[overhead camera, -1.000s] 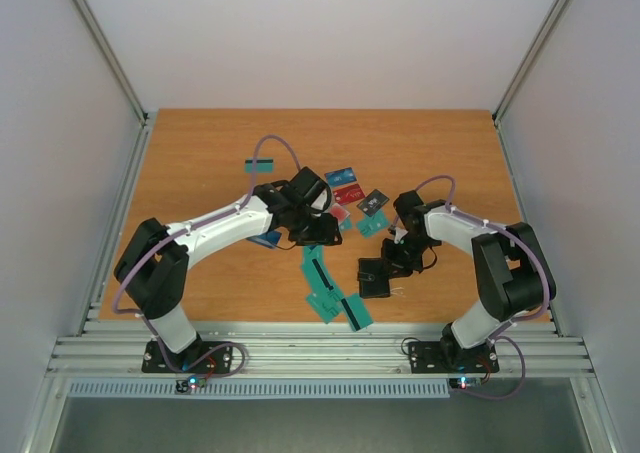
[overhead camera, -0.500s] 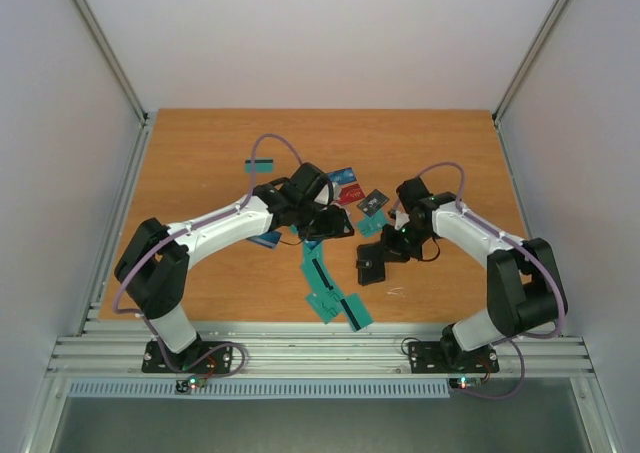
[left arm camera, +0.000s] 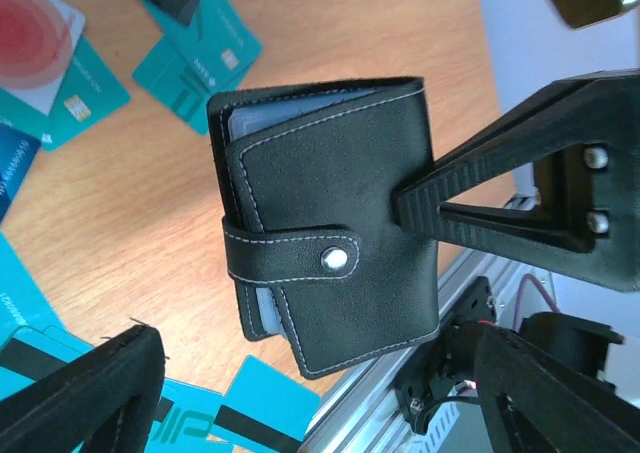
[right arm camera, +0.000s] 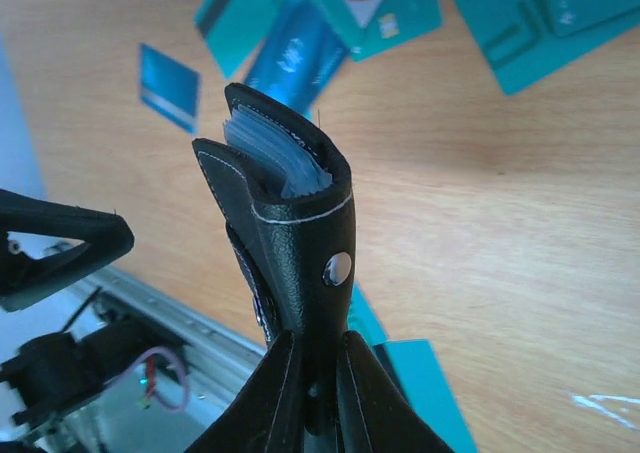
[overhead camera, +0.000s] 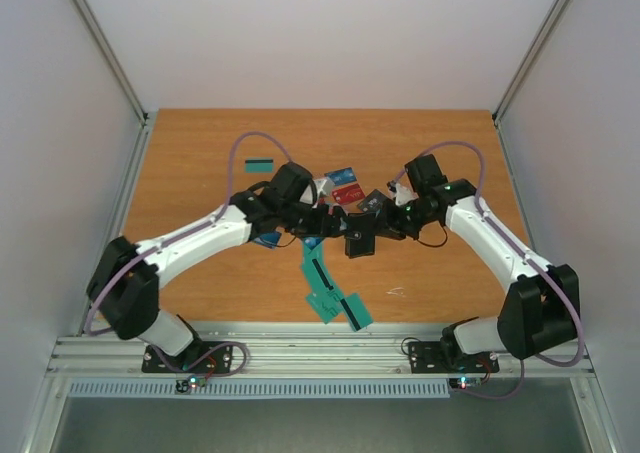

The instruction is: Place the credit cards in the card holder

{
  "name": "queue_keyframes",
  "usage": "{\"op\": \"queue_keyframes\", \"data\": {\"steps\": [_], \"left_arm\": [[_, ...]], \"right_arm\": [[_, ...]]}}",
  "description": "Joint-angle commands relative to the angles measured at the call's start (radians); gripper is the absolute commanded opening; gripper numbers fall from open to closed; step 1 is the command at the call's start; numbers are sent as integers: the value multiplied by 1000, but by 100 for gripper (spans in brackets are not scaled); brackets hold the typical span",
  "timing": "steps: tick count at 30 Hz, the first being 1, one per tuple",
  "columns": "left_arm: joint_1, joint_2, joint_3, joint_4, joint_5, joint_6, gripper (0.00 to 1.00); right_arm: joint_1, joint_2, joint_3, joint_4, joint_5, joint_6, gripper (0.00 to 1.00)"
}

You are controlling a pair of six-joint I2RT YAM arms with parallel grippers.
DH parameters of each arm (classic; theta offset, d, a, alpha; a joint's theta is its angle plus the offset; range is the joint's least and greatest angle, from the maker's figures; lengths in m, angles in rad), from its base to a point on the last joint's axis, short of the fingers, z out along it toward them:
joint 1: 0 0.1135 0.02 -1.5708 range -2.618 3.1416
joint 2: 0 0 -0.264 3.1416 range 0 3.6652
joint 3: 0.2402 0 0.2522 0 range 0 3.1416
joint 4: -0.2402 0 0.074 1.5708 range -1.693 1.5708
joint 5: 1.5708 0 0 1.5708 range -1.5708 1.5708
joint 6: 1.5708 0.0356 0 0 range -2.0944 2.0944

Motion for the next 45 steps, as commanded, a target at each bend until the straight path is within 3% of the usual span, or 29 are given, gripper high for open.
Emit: {"op": "queue_keyframes", "data": {"steps": [1, 8, 13, 19, 23, 32, 33, 35, 39, 41, 45], "left_arm": [[49, -141, -94, 163, 33, 12, 87], [125, -253, -202, 291, 131, 1, 87], [128, -226, -202, 357, 214, -10, 84], [129, -154, -193, 532, 287, -143, 75], [130, -135, -188, 604, 293, -193, 63], [128, -110, -188, 679, 362, -246, 21], [128, -112, -191, 693, 367, -256, 17], [128, -115, -188, 700, 369, -273, 10], [128, -116, -150, 653, 363, -321, 7], [130, -116, -124, 643, 361, -367, 7], [131, -126, -105, 712, 366, -481, 7]], "right_arm": [[3, -56, 38, 31, -158, 73, 11], [5, -95, 49, 119, -341, 128, 12], [7, -129, 49, 170, -418, 156, 13], [11, -151, 56, 209, -466, 178, 14], [11, -159, 72, 206, -468, 177, 14], [11, -146, 84, 190, -445, 155, 15], [11, -144, 90, 181, -441, 146, 20], [11, -137, 105, 155, -427, 115, 43], [11, -122, 151, 83, -395, 18, 77], [11, -120, 156, 72, -402, -22, 83], [11, -128, 144, 102, -448, -26, 78]]}}
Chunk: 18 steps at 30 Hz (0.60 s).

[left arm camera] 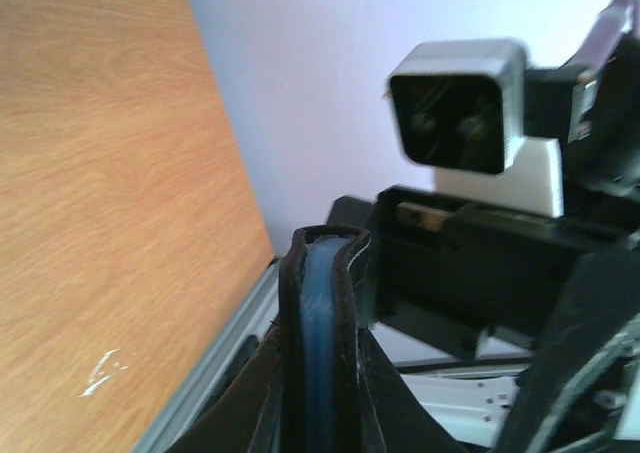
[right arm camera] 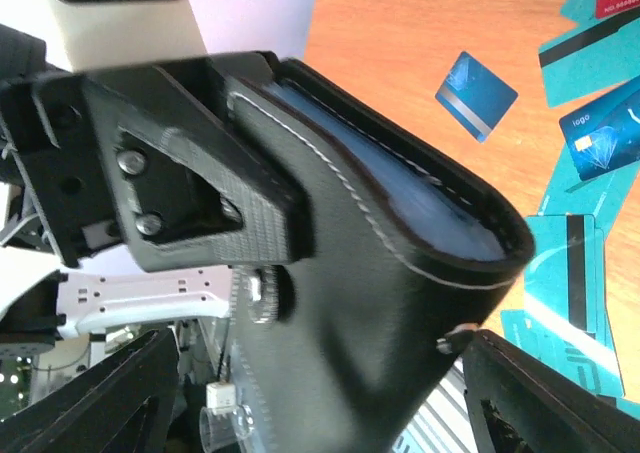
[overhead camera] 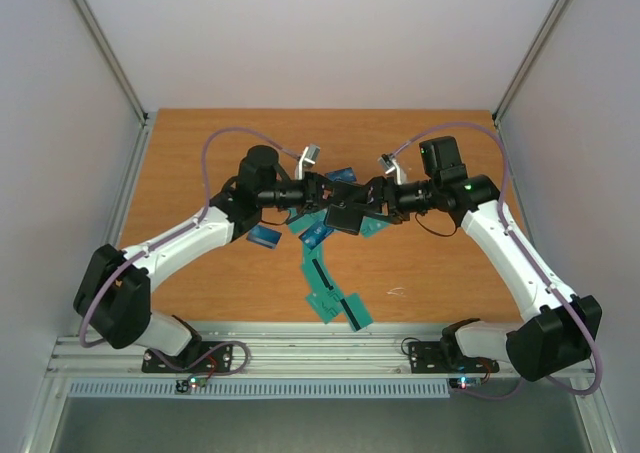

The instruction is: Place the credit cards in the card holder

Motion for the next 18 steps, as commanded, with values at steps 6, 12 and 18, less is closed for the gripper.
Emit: {"op": "queue_keyframes", "data": {"steps": [6, 12, 18], "left_arm": [[1, -19, 51, 127, 53, -185, 8], [27, -29, 10, 265, 43, -282, 8], [69, -17, -52, 486, 22, -468, 8]], "right_arm": [[5, -5, -16, 133, -118, 66, 54], [6, -7, -47, 267, -226, 161, 50], [5, -27, -102, 452, -274, 296, 44]]}}
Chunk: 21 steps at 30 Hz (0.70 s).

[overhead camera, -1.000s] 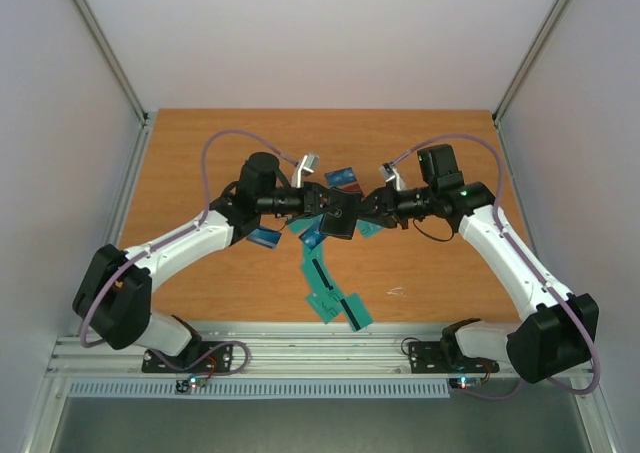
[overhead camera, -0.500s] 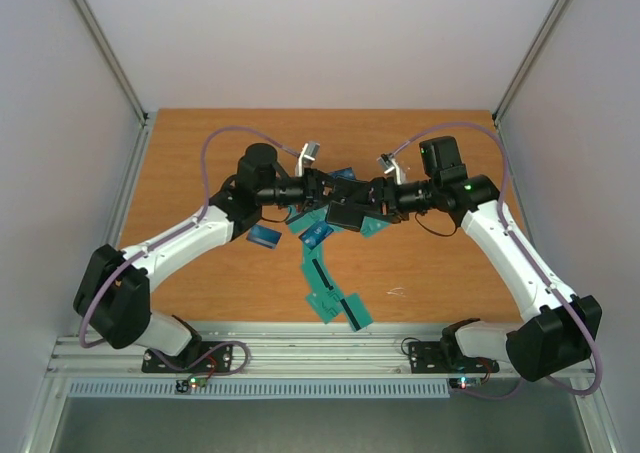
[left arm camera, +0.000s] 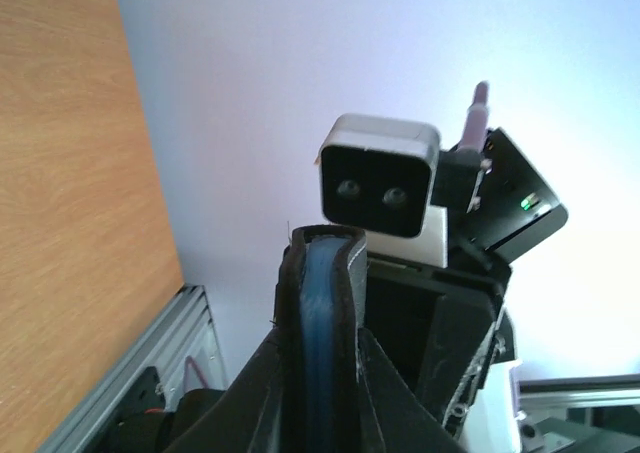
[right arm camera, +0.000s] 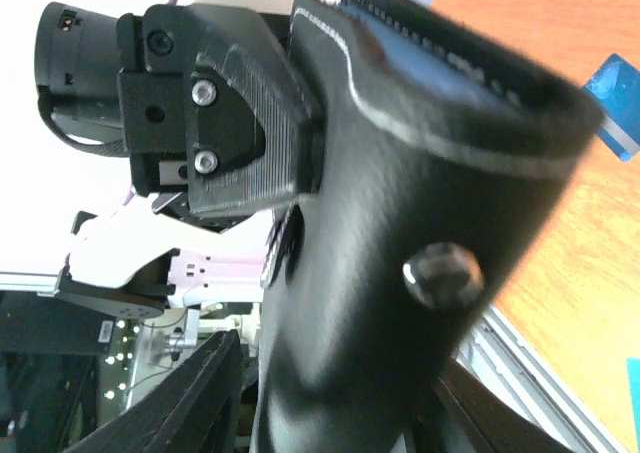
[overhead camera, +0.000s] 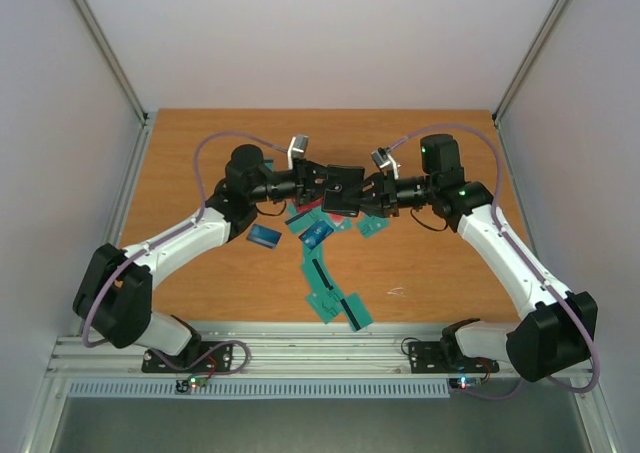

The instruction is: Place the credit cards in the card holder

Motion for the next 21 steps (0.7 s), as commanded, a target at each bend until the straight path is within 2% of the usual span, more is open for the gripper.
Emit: {"op": "queue_keyframes", "data": {"steps": [1, 5, 10, 12, 16, 18, 21], "left_arm": [[26, -14, -29, 235, 0, -155, 8], [29, -16, -30, 227, 3, -156, 8], [29, -21, -29, 212, 3, -155, 8], [29, -25, -23, 176, 5, -139, 12], [29, -58, 22, -40, -9, -21, 33], [29, -84, 79, -245, -44, 109, 55], [28, -116, 173, -622, -139, 342, 74]], "right_arm": [[5, -22, -21, 166, -70, 119, 41], [5, -12, -21, 198, -69, 144, 27], [5, 2, -11, 193, -62, 139, 17], [5, 5, -2, 164, -54, 117, 10], [8, 18, 61, -43, 9, -8, 2], [12, 30, 98, -145, 54, -72, 1], [19, 48, 139, -256, 116, -139, 1]]}}
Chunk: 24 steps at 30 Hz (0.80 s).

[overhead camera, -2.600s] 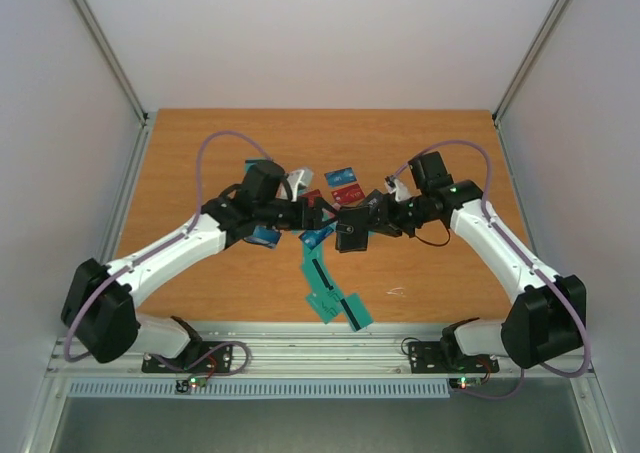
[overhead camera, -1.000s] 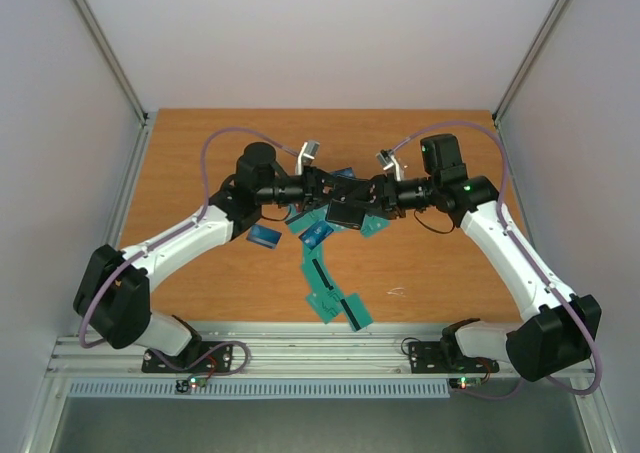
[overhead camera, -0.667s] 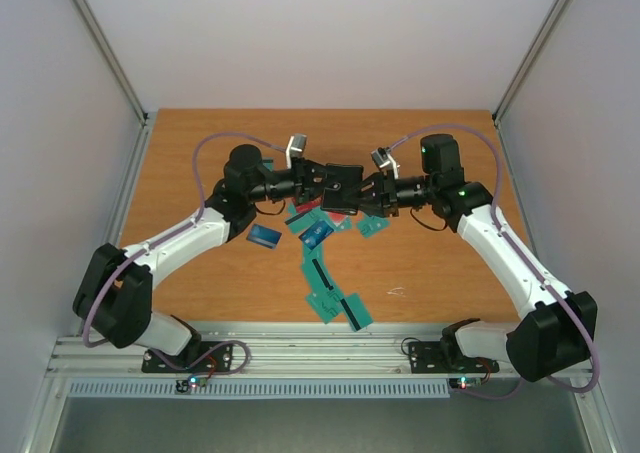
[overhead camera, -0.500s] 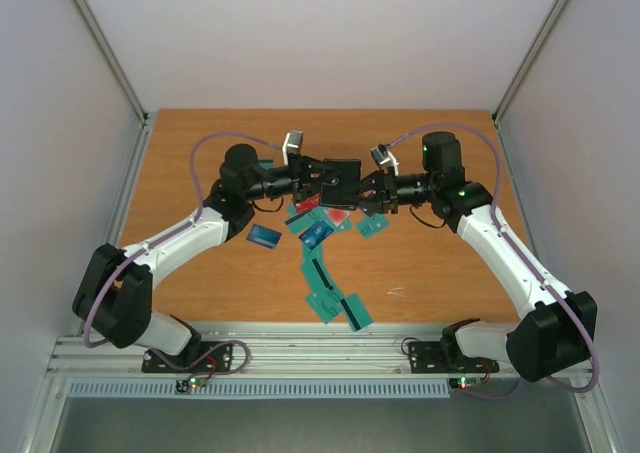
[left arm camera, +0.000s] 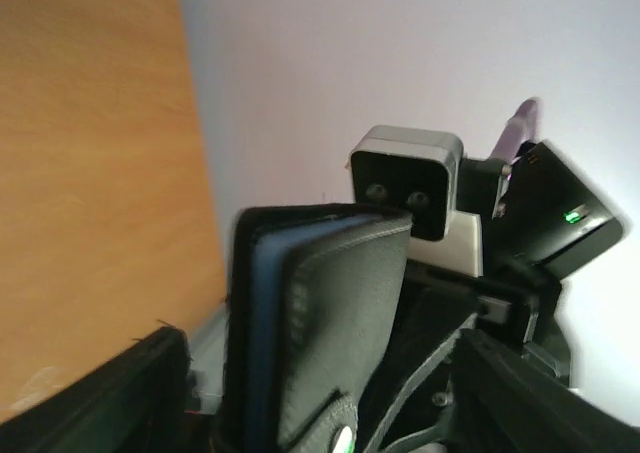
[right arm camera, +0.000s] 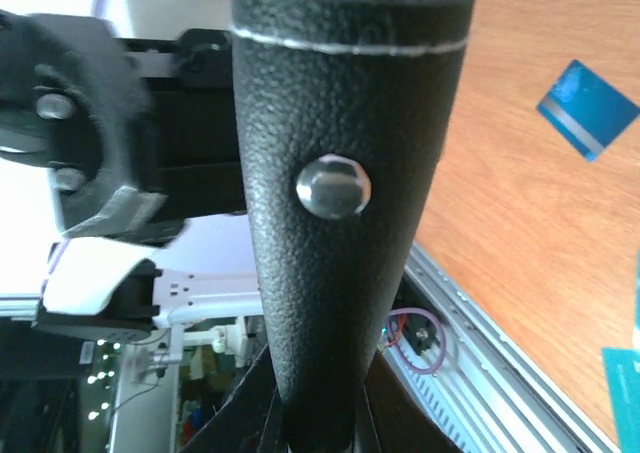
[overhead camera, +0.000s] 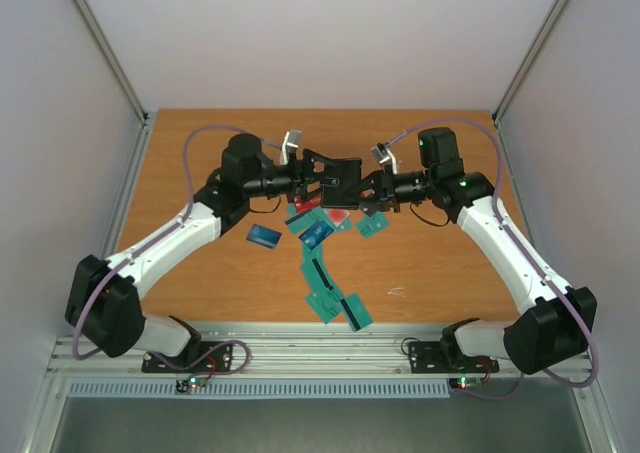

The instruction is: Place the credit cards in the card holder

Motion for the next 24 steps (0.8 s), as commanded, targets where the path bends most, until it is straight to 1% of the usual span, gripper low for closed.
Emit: {"op": "queue_keyframes", "data": {"steps": [1, 3, 5, 7, 8, 10, 13, 17, 19, 24], "left_arm": [[-1, -81, 158, -537, -141, 358, 79], [-3, -90, 219, -694, -216, 463, 84], [-13, -91, 285, -835, -307, 591, 85], [-35, -84, 348, -948, -384, 690, 85], [-49, -75, 382, -995, -416, 723, 85], [-81, -51, 433, -1062, -471, 798, 84], [-131, -24, 479, -1099, -530, 842, 80], [-179, 11, 503, -1105, -571, 853, 67], [-198, 32, 514, -1113, -584, 857, 63], [-247, 87, 546, -1124, -607, 871, 57]], "right_arm": [[16, 22, 80, -218, 108, -150, 1], [16, 36, 98, -264, 150, -163, 1], [18, 58, 126, -314, 197, -175, 1], [29, 83, 165, -372, 235, -194, 1], [37, 93, 187, -401, 253, -232, 1], [54, 117, 230, -451, 283, -260, 1], [76, 137, 256, -485, 302, -274, 1], [94, 145, 266, -494, 311, -274, 1], [98, 148, 271, -498, 313, -274, 1], [110, 155, 281, -509, 313, -283, 1]]}}
